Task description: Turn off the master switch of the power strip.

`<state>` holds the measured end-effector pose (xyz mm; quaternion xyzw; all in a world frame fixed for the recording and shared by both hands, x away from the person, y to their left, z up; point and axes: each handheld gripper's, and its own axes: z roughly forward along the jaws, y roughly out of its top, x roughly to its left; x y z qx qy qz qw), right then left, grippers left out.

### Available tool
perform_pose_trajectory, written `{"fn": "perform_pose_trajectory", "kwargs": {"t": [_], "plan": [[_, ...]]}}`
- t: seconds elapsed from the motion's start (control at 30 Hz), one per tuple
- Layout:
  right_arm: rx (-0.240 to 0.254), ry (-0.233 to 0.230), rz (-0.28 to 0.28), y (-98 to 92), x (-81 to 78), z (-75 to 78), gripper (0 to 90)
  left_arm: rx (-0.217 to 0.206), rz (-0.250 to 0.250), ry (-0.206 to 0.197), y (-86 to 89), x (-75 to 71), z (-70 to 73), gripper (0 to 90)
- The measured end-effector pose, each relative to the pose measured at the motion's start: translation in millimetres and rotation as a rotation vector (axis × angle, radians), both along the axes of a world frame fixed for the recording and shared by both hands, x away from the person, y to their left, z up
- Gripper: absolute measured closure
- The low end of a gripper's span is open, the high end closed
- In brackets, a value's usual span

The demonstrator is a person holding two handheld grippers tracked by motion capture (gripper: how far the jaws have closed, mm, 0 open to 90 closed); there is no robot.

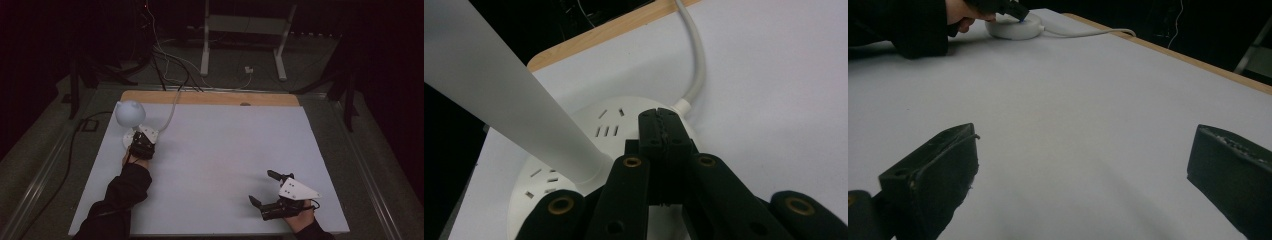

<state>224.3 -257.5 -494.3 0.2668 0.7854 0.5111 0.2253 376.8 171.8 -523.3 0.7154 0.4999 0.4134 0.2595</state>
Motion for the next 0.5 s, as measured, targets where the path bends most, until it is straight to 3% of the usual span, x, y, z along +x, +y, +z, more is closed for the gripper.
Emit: {"fn": "perform_pose_trajectory", "kwargs": {"t": [0.13, 0.5], "plan": [[0.0, 0.002, 0.0, 0.2, 0.1, -0.2, 0.0, -0.015, 0.002, 0.004, 1.9, 0.6, -0.1, 90.0], [-0.001, 0.004, 0.001, 0.3, 0.3, -0.6, 0.0, -0.005, -0.013, 0.026, 2.1, 2.7, 0.0, 90.0]]}}
